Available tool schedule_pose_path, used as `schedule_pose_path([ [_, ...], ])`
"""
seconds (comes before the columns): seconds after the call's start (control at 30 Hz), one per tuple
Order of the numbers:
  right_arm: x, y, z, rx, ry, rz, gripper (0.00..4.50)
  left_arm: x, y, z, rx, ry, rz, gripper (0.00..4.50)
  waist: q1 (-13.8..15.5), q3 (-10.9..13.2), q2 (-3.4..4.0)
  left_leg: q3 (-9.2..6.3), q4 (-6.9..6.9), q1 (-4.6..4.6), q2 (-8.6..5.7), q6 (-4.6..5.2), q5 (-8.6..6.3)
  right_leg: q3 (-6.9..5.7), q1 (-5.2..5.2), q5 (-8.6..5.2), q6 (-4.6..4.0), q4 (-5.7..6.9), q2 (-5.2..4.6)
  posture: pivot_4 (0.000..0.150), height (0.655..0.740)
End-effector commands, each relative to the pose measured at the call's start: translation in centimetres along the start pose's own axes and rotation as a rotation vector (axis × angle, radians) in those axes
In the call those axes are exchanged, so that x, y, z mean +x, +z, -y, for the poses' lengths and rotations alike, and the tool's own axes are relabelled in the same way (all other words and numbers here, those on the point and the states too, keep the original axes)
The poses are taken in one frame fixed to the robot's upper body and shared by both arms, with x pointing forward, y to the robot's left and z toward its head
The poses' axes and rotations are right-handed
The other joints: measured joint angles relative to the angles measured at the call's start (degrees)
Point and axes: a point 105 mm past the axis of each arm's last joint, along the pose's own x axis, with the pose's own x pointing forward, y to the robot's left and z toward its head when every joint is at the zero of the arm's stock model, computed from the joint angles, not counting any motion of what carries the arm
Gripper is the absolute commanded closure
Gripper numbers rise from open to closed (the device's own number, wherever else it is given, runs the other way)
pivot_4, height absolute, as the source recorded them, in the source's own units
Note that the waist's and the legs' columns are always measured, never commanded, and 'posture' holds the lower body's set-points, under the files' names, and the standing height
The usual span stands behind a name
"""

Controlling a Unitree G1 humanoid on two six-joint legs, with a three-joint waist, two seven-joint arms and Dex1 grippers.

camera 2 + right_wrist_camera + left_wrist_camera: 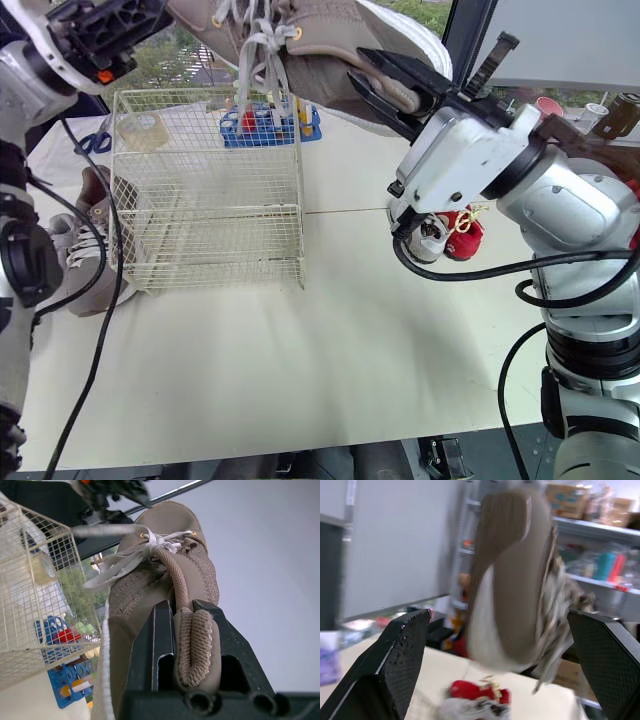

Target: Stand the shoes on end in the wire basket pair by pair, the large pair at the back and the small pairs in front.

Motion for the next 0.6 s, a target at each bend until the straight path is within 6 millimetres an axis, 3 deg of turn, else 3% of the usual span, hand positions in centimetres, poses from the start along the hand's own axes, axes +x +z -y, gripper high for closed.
schedule_pose_path([
  [0.03, 0.0, 1.3, 0.7, -0.095, -0.015, 0.06, 4.35, 0.9, 1.0, 0.8, 0.049, -0.057, -0.013, 0.0, 0.01, 0.0, 0.0, 0.0, 0.0, 0.0, 0.0, 0.0, 0.0, 0.0, 0.0, 0.0, 0.0, 0.02, 0.0, 0.15, 0.74],
  [0.13, 0.0, 1.4, 0.4, -0.12, 0.002, 0.074, 4.35, 1.1, 1.0, 1.1, 0.038, -0.088, -0.021, 1.36, -0.04, 0.0, 0.0, -0.01, 0.02, 0.01, 0.01, 0.0, 0.0, 0.0, 0.0, 0.0, 0.01, 0.07, 0.0, 0.15, 0.74],
  [0.23, 0.1, 1.3, 0.1, -0.133, 0.011, 0.085, 4.35, 1.3, 1.2, 1.6, 0.023, -0.121, -0.031, 3.01, -0.09, 0.0, 0.0, -0.01, 0.04, 0.01, 0.01, 0.0, 0.0, 0.0, -0.02, 0.0, 0.01, 0.1, 0.01, 0.15, 0.74],
  [0.3, 0.2, 1.2, 0.0, -0.131, 0.008, 0.085, 4.35, 1.3, 1.2, 1.7, 0.023, -0.122, -0.037, 3.76, -0.04, 0.0, 0.0, -0.02, 0.05, 0.01, 0.01, 0.0, 0.0, 0.0, -0.02, 0.0, 0.01, 0.12, 0.01, 0.15, 0.74],
  [0.37, 0.3, 1.0, 0.2, -0.125, -0.01, 0.075, 4.35, 1.3, 1.1, 1.5, 0.028, -0.104, -0.041, 3.86, 0.0, 0.0, 0.0, -0.02, 0.11, 0.0, 0.01, 0.0, 0.0, 0.0, -0.02, 0.01, 0.01, 0.15, 0.0, 0.15, 0.74],
  [0.47, 0.3, -1.8, 2.2, 0.025, -0.172, -0.015, 4.35, 0.1, 1.7, 0.2, 0.013, 0.014, 0.055, 3.86, 0.01, 0.0, -0.01, -0.03, 0.17, 0.0, 0.01, -0.01, 0.01, 0.01, -0.01, 0.02, 0.02, 0.2, -0.01, 0.15, 0.74],
  [0.57, 0.0, -3.0, 3.4, 0.098, -0.265, -0.044, 4.35, -1.2, 2.3, -1.2, 0.002, 0.15, 0.165, 3.86, 0.14, 0.0, -0.01, -0.05, 0.25, 0.03, 0.01, -0.03, 0.02, 0.02, -0.01, 0.02, 0.02, 0.38, -0.05, 0.15, 0.74],
  [0.6, -0.1, -3.1, 3.7, 0.139, -0.281, -0.038, 3.86, -2.1, 3.1, -1.5, -0.002, 0.197, 0.24, 3.86, 0.14, 0.0, -0.01, -0.07, 0.3, 0.03, 0.01, -0.04, 0.02, 0.02, -0.01, 0.02, 0.02, 0.45, -0.05, 0.15, 0.74],
])
